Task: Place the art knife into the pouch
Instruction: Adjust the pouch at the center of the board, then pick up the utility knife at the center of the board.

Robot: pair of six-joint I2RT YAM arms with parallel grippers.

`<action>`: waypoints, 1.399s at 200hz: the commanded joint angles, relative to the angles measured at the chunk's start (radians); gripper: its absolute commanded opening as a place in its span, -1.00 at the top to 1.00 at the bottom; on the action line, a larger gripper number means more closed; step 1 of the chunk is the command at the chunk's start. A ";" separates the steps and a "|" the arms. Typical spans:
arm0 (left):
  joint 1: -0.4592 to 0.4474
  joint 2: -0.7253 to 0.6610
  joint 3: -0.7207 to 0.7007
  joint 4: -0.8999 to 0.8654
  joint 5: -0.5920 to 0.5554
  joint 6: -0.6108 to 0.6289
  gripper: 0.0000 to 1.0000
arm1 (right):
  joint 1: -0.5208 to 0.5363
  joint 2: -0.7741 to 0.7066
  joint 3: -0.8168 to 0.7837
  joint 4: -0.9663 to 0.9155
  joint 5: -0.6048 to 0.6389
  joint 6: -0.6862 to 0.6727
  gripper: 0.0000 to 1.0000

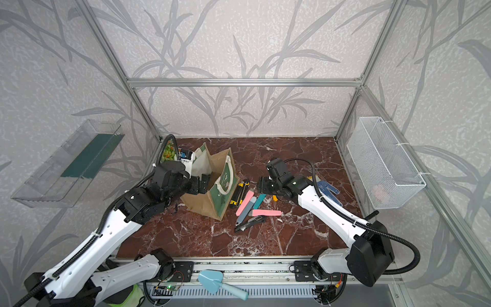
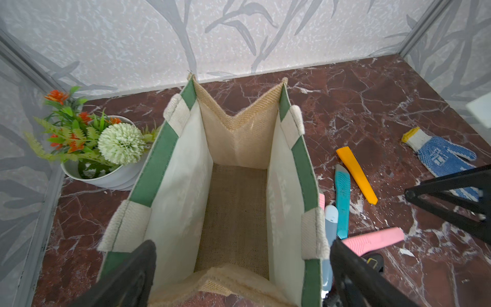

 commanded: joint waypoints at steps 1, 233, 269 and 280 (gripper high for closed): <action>0.004 -0.053 -0.044 0.009 0.083 0.037 -0.99 | 0.020 -0.061 -0.095 -0.043 0.044 0.093 -0.29; 0.005 -0.168 -0.151 0.073 0.134 0.006 -0.98 | 0.306 0.157 -0.243 0.139 0.178 0.561 -0.14; 0.005 -0.165 -0.151 0.068 0.131 0.013 -0.98 | 0.316 0.181 -0.234 0.129 0.191 0.585 -0.14; 0.004 -0.168 -0.152 0.069 0.128 0.014 -0.98 | 0.316 0.194 -0.230 0.131 0.189 0.591 -0.14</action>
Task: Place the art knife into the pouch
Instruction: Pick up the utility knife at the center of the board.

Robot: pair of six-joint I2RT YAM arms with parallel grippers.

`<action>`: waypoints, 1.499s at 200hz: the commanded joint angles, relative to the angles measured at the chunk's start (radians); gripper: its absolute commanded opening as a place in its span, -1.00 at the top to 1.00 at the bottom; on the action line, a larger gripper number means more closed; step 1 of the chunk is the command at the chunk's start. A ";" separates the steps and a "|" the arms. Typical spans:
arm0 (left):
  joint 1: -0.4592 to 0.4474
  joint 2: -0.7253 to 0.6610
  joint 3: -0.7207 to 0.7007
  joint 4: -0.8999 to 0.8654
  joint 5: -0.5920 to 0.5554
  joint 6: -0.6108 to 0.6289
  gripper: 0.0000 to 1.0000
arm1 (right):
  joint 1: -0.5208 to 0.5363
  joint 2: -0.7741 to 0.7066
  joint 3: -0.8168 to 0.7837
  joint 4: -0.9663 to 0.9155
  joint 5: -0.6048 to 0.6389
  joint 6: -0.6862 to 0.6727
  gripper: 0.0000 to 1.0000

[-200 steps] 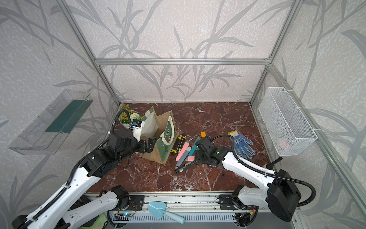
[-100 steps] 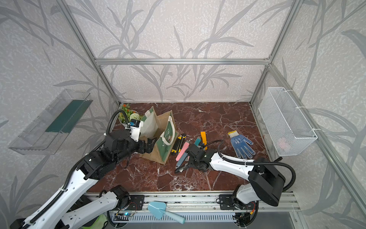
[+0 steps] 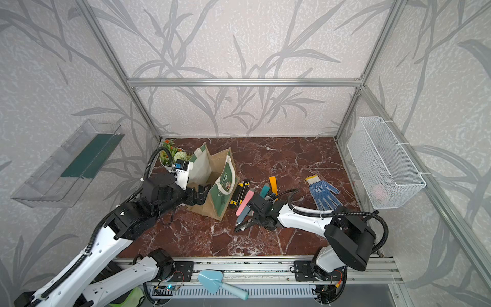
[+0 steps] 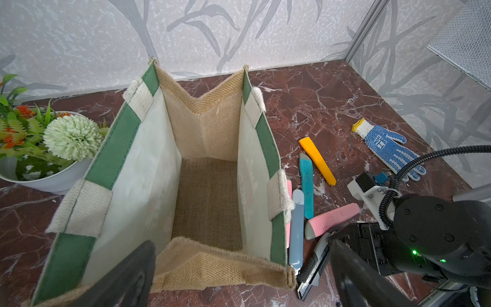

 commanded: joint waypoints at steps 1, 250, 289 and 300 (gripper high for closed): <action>0.004 -0.005 -0.009 0.001 -0.014 0.012 -0.98 | 0.010 0.021 0.023 -0.009 0.026 0.033 -0.14; 0.004 -0.007 -0.014 -0.033 -0.075 0.035 -0.98 | 0.019 0.207 0.180 -0.054 0.055 0.035 0.13; 0.005 -0.007 -0.014 -0.037 -0.082 0.032 -0.98 | 0.018 0.244 0.188 -0.065 0.056 0.031 0.38; 0.004 -0.008 -0.016 -0.039 -0.085 0.030 -0.98 | 0.019 0.248 0.192 -0.065 0.056 0.028 0.38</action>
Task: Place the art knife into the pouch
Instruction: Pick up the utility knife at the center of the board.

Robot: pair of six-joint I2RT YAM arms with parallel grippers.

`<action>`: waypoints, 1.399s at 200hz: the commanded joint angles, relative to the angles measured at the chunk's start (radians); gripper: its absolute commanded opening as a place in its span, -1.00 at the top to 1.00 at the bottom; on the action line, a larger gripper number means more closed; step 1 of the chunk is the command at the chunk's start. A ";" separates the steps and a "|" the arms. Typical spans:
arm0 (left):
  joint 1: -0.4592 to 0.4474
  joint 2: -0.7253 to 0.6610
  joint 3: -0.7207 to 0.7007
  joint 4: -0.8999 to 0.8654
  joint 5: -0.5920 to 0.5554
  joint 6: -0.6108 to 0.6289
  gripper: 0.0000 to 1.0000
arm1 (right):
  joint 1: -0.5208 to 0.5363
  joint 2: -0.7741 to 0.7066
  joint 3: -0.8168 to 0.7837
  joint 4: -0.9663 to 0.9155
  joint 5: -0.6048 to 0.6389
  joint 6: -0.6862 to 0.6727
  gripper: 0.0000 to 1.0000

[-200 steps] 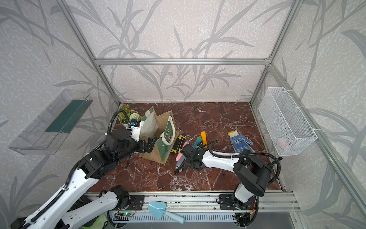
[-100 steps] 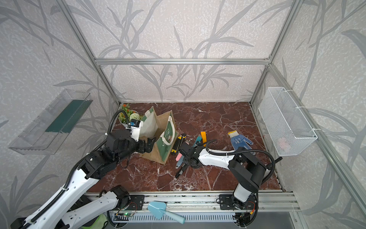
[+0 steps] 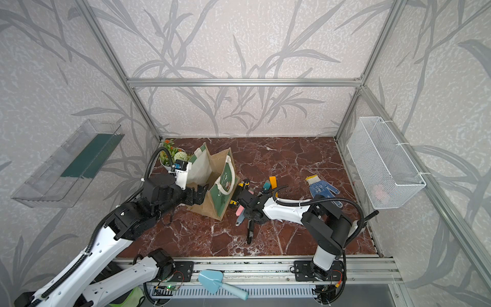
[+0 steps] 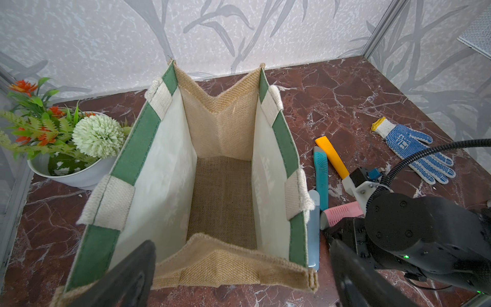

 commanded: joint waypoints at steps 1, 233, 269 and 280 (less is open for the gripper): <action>0.005 -0.005 -0.011 -0.023 -0.021 0.011 -0.98 | 0.004 0.032 0.008 -0.058 0.012 -0.012 0.38; 0.005 0.014 -0.006 -0.036 -0.054 0.002 -0.98 | -0.013 0.062 0.100 -0.100 0.064 -0.130 1.00; 0.004 0.016 -0.005 -0.034 -0.058 -0.001 -0.98 | -0.012 0.053 0.134 -0.124 0.071 -0.174 1.00; 0.004 0.018 -0.006 -0.035 -0.062 -0.001 -0.99 | -0.012 0.045 0.136 -0.129 0.083 -0.180 1.00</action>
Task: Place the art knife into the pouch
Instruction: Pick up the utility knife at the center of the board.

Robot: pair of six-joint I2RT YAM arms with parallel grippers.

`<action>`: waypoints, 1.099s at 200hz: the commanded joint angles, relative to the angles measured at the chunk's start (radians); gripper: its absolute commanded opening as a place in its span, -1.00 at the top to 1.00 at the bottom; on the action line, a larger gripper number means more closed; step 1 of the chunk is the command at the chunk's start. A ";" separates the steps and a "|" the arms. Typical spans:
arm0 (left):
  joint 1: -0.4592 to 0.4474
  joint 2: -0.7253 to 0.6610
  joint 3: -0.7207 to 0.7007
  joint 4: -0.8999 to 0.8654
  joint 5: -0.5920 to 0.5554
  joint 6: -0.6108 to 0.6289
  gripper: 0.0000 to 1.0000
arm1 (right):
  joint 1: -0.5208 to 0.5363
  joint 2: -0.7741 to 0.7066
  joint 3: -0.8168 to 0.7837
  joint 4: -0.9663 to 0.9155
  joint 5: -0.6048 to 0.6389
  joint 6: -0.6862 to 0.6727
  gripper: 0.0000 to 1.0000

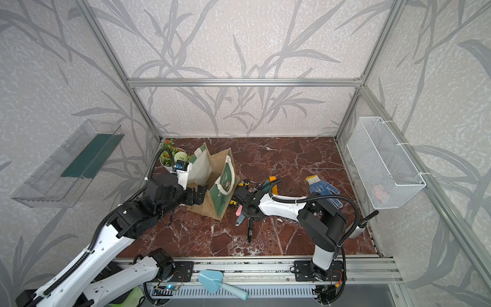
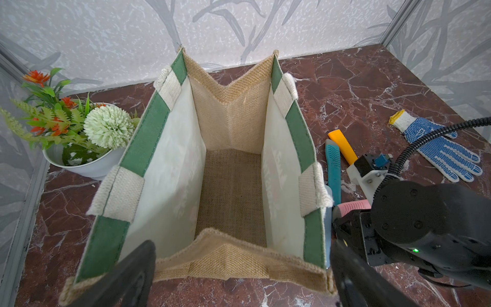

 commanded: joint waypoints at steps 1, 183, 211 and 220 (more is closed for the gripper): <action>0.004 0.000 -0.005 -0.010 -0.024 0.001 -0.98 | -0.004 -0.004 0.032 -0.049 0.040 -0.034 1.00; 0.005 -0.011 0.004 -0.017 -0.044 0.008 -0.98 | -0.110 -0.134 0.195 -0.110 0.158 -0.201 1.00; 0.005 -0.014 0.002 -0.013 -0.051 0.011 -0.98 | -0.123 -0.161 0.288 -0.145 0.215 -0.260 1.00; 0.005 -0.014 0.003 -0.015 -0.054 0.011 -0.99 | -0.128 -0.164 0.320 -0.147 0.222 -0.280 1.00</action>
